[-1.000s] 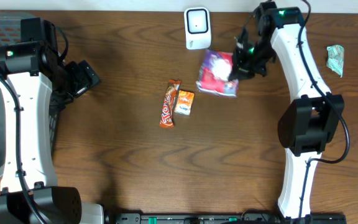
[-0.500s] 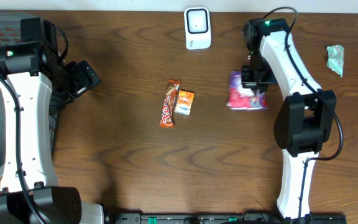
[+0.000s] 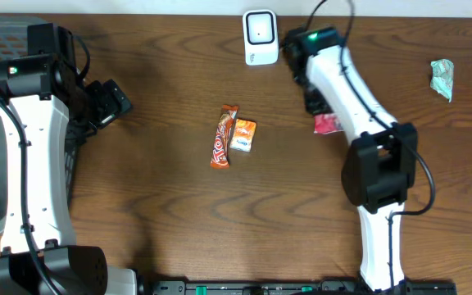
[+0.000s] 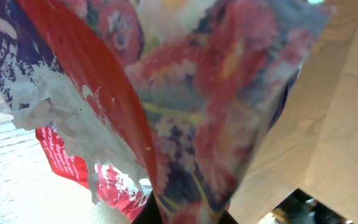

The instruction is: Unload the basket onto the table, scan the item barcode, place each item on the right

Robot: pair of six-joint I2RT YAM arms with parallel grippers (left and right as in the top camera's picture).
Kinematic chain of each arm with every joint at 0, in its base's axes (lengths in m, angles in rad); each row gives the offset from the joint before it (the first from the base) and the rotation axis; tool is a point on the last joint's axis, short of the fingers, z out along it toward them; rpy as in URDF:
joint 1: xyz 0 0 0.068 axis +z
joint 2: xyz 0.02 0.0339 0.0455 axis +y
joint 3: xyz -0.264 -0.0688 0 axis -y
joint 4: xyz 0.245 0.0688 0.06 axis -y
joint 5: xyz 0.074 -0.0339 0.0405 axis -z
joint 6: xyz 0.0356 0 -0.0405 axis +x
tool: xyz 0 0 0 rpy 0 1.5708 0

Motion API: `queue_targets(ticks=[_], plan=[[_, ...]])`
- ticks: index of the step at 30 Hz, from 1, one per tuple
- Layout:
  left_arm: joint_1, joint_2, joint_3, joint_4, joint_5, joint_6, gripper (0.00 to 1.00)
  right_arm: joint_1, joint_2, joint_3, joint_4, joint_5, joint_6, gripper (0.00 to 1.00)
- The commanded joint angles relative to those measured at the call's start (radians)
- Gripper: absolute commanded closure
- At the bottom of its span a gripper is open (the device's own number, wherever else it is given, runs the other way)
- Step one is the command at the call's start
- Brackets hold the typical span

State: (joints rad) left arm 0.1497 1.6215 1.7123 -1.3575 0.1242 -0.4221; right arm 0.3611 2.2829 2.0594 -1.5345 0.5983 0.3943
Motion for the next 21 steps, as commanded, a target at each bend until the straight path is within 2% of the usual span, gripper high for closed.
queue_targets(ticks=[1,5,7,11,13,15,17,21], plan=[[0.002,0.006,-0.005,-0.003,-0.013,-0.001,0.02,0.043,-0.003,-0.076,0.023,0.080,0.021,0.99],[0.002,0.006,-0.005,-0.003,-0.013,-0.001,0.02,0.107,-0.003,-0.099,0.037,0.064,0.058,0.90],[0.002,0.006,-0.005,-0.003,-0.013,-0.001,0.02,0.167,-0.003,-0.097,0.050,0.023,0.058,0.76],[0.002,0.006,-0.005,-0.003,-0.013,-0.001,0.02,0.256,-0.003,-0.097,0.102,-0.073,0.057,0.66],[0.002,0.006,-0.005,-0.003,-0.013,-0.001,0.02,0.290,-0.003,-0.090,0.132,-0.085,0.057,0.55],[0.002,0.006,-0.005,-0.003,-0.013,-0.001,0.02,0.312,-0.003,-0.062,0.139,-0.085,0.058,0.43],[0.002,0.006,-0.005,-0.003,-0.013,-0.001,0.02,0.317,-0.003,-0.008,0.127,-0.100,0.057,0.42],[0.002,0.006,-0.005,-0.003,-0.013,-0.001,0.02,0.285,-0.003,0.139,0.087,-0.178,0.011,0.29]])
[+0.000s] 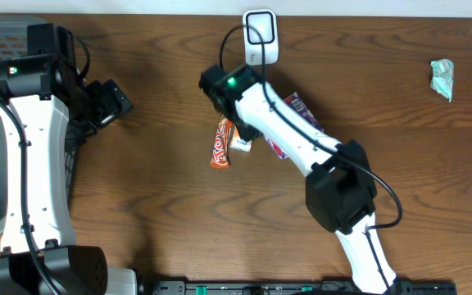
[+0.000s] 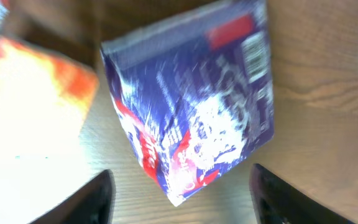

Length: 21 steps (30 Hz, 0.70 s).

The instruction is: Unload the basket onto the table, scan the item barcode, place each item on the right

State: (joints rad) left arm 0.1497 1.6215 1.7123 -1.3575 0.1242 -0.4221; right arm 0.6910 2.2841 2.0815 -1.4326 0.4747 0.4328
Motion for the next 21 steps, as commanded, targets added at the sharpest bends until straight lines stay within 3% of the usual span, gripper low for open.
queue_targets(ticks=[1,2,7,11,17,21], plan=[[0.002,0.006,-0.005,-0.003,-0.013,-0.001,0.02,-0.066,-0.004,0.167,-0.030,-0.076,-0.047,0.21],[0.002,0.006,-0.005,-0.003,-0.013,-0.001,0.02,-0.092,-0.004,0.215,-0.048,-0.086,-0.056,0.16],[0.002,0.006,-0.005,-0.003,-0.013,-0.001,0.02,-0.201,-0.004,0.278,-0.090,-0.126,-0.092,0.08],[0.002,0.006,-0.005,-0.003,-0.013,-0.001,0.02,-0.310,-0.004,0.264,-0.071,-0.352,-0.221,0.05],[0.002,0.006,-0.005,-0.003,-0.013,-0.001,0.02,-0.443,-0.004,0.215,-0.078,-0.857,-0.477,0.15],[0.002,0.006,-0.005,-0.003,-0.013,-0.001,0.02,-0.428,-0.004,0.211,-0.106,-0.804,-0.487,0.17]])
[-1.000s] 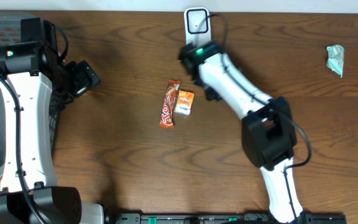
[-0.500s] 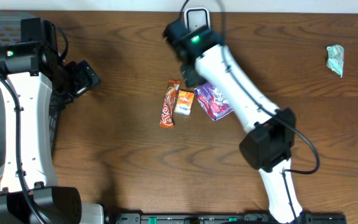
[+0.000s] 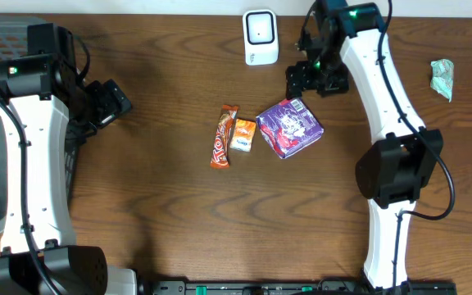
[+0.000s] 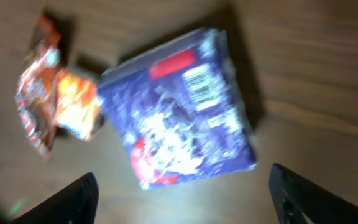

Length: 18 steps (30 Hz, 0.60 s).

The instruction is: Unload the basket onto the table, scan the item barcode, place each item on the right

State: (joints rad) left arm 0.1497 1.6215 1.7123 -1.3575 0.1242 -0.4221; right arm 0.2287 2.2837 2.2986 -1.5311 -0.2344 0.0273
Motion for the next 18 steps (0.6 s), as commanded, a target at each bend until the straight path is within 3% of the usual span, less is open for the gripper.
queue_targets(ticks=[1,5,12,18], plan=[[0.002,0.006,-0.005,-0.003,-0.013,-0.001,0.02,0.047,-0.004,-0.006,-0.009,-0.068,-0.080,0.17],[0.002,0.006,-0.005,-0.003,-0.013,-0.001,0.02,0.124,-0.004,-0.006,-0.010,0.091,-0.022,0.18],[0.002,0.006,-0.005,-0.003,-0.013,-0.001,0.02,0.315,-0.004,-0.041,-0.005,0.535,0.196,0.18],[0.002,0.006,-0.005,-0.003,-0.013,-0.001,0.02,0.431,-0.004,-0.176,0.069,0.724,0.320,0.18]])
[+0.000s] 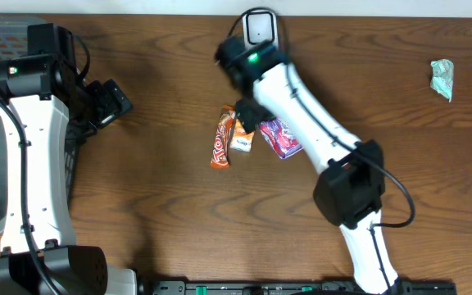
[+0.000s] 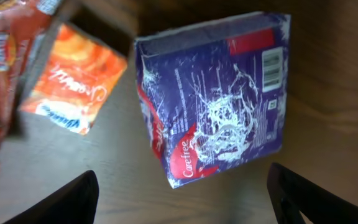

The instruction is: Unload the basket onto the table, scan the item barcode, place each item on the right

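A purple pack (image 2: 216, 121) lies flat on the table with its white barcode (image 2: 271, 62) facing up; from overhead the purple pack (image 1: 282, 137) is partly covered by my right arm. My right gripper (image 2: 179, 205) hangs open above the pack's near edge, one finger (image 2: 61, 199) to each side and nothing between them. In the overhead view the right gripper (image 1: 248, 115) sits over the middle of the table. The white scanner (image 1: 259, 31) stands at the back edge. My left gripper (image 1: 109, 102) rests at the far left.
An orange packet (image 2: 73, 84) and a red-orange candy bar lie just left of the pack; overhead they are the orange packet (image 1: 242, 135) and the bar (image 1: 221, 136). A crumpled green wrapper (image 1: 442, 79) lies at the far right. A grey mesh bin stands left.
My right arm was at the back right of the scanner, open and high over the pack. Now it reaches over the middle, closer above the pack, still open. The pack stayed put.
The right gripper first held the pack close, right of the scanner. Then the pack lay on the table beside the orange packet with the gripper open over it. The arm then stood at the back right, and is now over the pack again.
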Robot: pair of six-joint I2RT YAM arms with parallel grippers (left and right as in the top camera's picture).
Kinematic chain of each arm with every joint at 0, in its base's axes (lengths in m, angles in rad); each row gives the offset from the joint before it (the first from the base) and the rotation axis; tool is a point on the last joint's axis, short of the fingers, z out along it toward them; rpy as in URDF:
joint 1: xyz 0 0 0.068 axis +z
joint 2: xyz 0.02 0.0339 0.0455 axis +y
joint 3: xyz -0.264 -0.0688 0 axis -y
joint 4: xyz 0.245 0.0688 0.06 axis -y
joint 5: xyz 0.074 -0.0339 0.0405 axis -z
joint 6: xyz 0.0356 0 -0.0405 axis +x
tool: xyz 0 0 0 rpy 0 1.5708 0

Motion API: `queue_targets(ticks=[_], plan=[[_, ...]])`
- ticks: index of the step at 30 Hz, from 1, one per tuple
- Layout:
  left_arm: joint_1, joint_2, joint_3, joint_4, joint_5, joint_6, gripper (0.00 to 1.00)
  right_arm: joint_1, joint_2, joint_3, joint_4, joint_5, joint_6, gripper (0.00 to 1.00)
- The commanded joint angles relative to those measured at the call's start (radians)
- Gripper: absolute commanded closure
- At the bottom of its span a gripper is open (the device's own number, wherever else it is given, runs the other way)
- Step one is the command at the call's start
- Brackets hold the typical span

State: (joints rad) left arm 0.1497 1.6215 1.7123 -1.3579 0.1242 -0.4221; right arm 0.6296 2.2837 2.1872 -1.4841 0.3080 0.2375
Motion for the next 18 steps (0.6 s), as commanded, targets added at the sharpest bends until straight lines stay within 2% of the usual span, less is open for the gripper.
queue_targets(ticks=[1,10,15,18], plan=[[0.002,0.006,-0.005,-0.003,-0.013,-0.001,0.02,0.043,-0.004,-0.094,0.043,0.189,0.111,0.18],[0.002,0.006,-0.005,-0.003,-0.013,-0.001,0.02,0.112,-0.004,-0.337,0.248,0.376,0.151,0.20],[0.002,0.006,-0.005,-0.003,-0.013,-0.001,0.02,0.116,-0.004,-0.422,0.295,0.382,0.154,0.30],[0.002,0.006,-0.005,-0.003,-0.013,-0.001,0.02,0.112,-0.004,-0.475,0.337,0.399,0.177,0.32]])
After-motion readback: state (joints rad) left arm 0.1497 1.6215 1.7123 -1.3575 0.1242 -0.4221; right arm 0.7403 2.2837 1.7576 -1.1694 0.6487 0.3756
